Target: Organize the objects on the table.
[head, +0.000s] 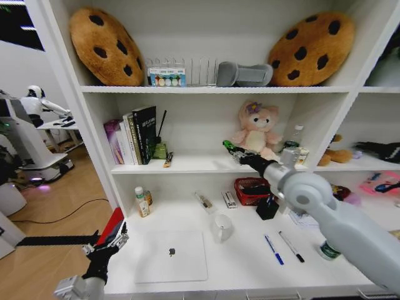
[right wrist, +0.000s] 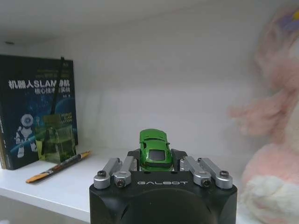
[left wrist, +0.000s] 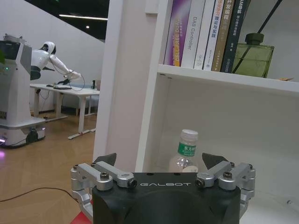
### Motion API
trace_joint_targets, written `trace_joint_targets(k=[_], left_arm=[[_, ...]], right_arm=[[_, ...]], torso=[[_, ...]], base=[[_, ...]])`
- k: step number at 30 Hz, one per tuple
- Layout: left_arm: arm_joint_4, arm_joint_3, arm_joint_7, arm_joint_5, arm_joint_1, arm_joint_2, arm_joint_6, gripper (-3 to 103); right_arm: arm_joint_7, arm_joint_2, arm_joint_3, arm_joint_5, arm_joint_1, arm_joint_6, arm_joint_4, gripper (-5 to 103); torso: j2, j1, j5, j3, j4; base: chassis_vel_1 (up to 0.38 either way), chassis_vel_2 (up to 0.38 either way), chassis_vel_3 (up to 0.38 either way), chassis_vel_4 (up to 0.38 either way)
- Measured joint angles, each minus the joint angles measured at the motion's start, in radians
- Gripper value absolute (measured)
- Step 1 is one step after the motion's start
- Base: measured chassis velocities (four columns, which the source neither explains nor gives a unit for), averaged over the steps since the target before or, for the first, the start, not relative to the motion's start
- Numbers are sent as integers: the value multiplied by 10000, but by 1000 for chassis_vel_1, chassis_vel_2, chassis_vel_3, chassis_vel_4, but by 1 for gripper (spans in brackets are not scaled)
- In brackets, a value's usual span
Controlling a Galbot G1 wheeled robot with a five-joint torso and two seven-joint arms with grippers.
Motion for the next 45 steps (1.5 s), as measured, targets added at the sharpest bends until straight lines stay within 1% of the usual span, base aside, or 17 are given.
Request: trace_joint_targets(k=[2, 5, 9, 16, 25, 26, 28, 31, 32, 33, 35, 36, 37, 38, 41, 42, 45], left_arm=[[-47, -38, 2, -1, -23, 10, 0, 100], [-76, -87, 0, -41, -40, 50, 4, 100], [-78, -83, 0, -61, -51, 59, 9, 100], [-37, 38, 0, -65, -134, 30, 16, 100], [-39, 64, 6, -63, -108, -119, 23, 100], [-40, 64, 6, -62, -110, -116, 23, 100], [-42, 64, 6, -66, -123, -93, 24, 100], [-74, 46, 6, -87, -128, -55, 25, 100], [-74, 46, 6, -87, -128, -55, 25, 100], [-81, 46, 7, -88, -115, -58, 24, 100], [-86, 46, 9, -91, -98, -73, 25, 100], [-90, 48, 9, -94, -92, -87, 25, 100], [-93, 49, 10, -99, -89, -101, 25, 100], [-93, 49, 10, -99, -89, -101, 25, 100], [-93, 76, 10, -99, -112, -96, 25, 100], [-93, 76, 10, -99, -112, -96, 25, 100], [-89, 82, 6, -104, -160, -90, 37, 100]], right_arm=[[138, 440, -662, -9, 390, -84, -546, 34], [151, 781, -1122, -172, 678, -87, -1051, 34], [160, 993, -1504, -279, 1159, -111, -1474, 34], [333, 1060, -2184, 111, 2130, -372, -1813, 34], [380, 830, -2439, 266, 2271, -569, -1906, 34], [360, 811, -2439, 269, 2253, -593, -1872, 31], [359, 805, -2438, 274, 2230, -625, -1825, 34], [418, 807, -2413, 278, 2166, -672, -1746, 51], [418, 807, -2413, 278, 2166, -672, -1746, 51], [458, 807, -2395, 279, 2130, -689, -1722, 56], [487, 801, -2375, 278, 2088, -696, -1689, 56], [524, 788, -2326, 276, 2031, -698, -1636, 61], [571, 768, -2227, 283, 1971, -699, -1546, 73], [571, 768, -2227, 283, 1971, -699, -1546, 73], [828, 483, -1600, 544, 1714, -711, -762, 89], [828, 483, -1600, 544, 1714, -711, -762, 89], [981, 70, -686, 757, 1038, -789, 255, 97]], torso=[[-1, 0, 0, 0, -1], [0, 1, 1, 0, -8], [0, 1, 1, 0, -4], [1, 1, 0, -1, -2], [1, 1, 2, -1, -4], [1, 1, 2, -1, -4], [1, 1, 2, -1, -4], [1, 1, 1, -1, -4], [1, 1, 1, -1, -4], [1, 1, 1, -1, -4], [2, 1, 1, -1, -3], [1, 1, 2, -1, -3], [1, 1, 2, -1, -3], [1, 1, 2, -1, -3], [1, 1, 2, 0, -2], [1, 1, 2, 0, -2], [1, 1, -1, -1, -2]], base=[[0, 0, 0, 0], [0, 0, 0, 0], [0, 0, 0, 0], [0, 0, 0, 0], [0, 0, 0, 0], [0, 0, 0, 0], [0, 0, 0, 0], [0, 0, 0, 0], [0, 0, 0, 0], [0, 0, 0, 0], [0, 0, 0, 0], [0, 0, 0, 0], [0, 0, 0, 0], [0, 0, 0, 0], [0, 0, 0, 0], [0, 0, 0, 0], [0, 0, 0, 0]])
